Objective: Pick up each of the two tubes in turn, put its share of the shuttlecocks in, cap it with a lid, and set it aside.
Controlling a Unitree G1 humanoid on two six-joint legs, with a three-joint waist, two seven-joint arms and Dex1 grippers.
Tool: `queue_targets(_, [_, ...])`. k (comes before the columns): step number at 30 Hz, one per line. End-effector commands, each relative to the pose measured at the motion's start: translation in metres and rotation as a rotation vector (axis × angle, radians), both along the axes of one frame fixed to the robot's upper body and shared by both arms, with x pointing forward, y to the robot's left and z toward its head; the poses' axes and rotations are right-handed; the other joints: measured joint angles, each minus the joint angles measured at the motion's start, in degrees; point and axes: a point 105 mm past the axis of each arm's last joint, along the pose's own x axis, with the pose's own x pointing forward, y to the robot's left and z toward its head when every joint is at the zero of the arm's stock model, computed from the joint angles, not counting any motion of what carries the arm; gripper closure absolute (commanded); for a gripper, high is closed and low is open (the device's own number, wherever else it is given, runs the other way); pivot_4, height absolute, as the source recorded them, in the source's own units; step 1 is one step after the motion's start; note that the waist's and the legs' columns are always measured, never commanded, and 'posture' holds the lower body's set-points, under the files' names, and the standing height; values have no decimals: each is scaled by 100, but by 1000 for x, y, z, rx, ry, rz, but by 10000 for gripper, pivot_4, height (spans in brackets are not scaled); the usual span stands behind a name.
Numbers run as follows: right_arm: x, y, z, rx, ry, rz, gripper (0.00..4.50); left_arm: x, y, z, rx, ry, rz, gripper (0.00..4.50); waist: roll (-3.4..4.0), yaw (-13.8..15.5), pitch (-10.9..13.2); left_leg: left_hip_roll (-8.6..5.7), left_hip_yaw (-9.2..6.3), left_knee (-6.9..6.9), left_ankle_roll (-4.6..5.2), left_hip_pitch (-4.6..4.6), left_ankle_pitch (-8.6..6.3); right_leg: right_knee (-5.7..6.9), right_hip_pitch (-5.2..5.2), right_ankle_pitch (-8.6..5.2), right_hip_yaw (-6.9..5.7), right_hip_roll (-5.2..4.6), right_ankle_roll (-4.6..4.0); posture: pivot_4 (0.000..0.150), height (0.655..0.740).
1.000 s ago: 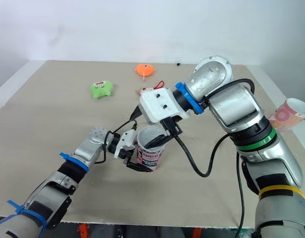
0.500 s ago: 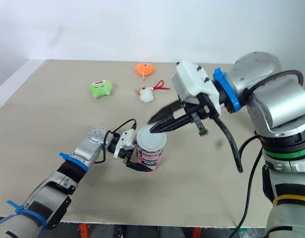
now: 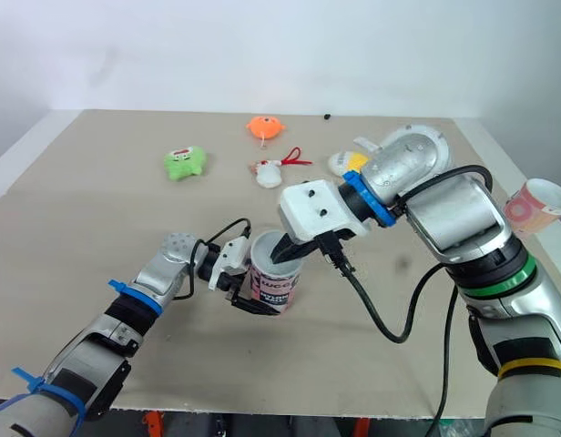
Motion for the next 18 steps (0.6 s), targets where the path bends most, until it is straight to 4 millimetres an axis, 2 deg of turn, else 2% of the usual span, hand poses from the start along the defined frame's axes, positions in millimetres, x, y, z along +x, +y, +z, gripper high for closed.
queue_targets(1, [9, -3, -24, -110, 18, -4, 44549, 4, 11, -18, 88, 23, 57, 10968, -7, -2, -5, 3, -3, -2, -2, 15, -1, 0, 6, 0, 0, -2, -2, 1500, 7400])
queue_targets(4, [11, -2, -12, -25, 41, -30, 44549, 4, 11, -18, 79, 23, 63, 10968, -12, -4, -9, 15, 2, -2, -3, 28, -2, 0, 9, 5, -9, -10, -12, 1500, 7400])
queue_targets(8, [6, -8, 32, 193, 109, -86, 44549, 3, 10, -17, 69, 26, 69, 10968, -6, -1, -3, 22, 5, -2, -3, 25, -1, 0, 4, 11, -10, -17, -19, 1500, 7400])
queue_targets(13, [-4, -39, 71, 437, 160, -198, 44549, 3, 8, -12, 21, 30, 74, 10968, -2, 17, 0, 20, 25, -4, -4, -22, -1, 0, -13, 15, -10, -26, -15, 1500, 7400])
queue_targets(16, [-9, -59, 73, 513, 150, -303, 44549, 1, 6, -9, -10, 43, 64, 10968, -5, 30, 0, 14, 29, -5, -16, -41, -9, -5, -17, 7, -12, -27, -22, 1500, 7400])
queue_targets(18, [-10, -72, 65, 554, 163, -393, 44549, 1, 5, -8, -22, 64, 66, 10968, -2, 15, 0, 9, 39, -5, -24, -43, -17, -17, -19, 7, -7, -26, -18, 1500, 7400])
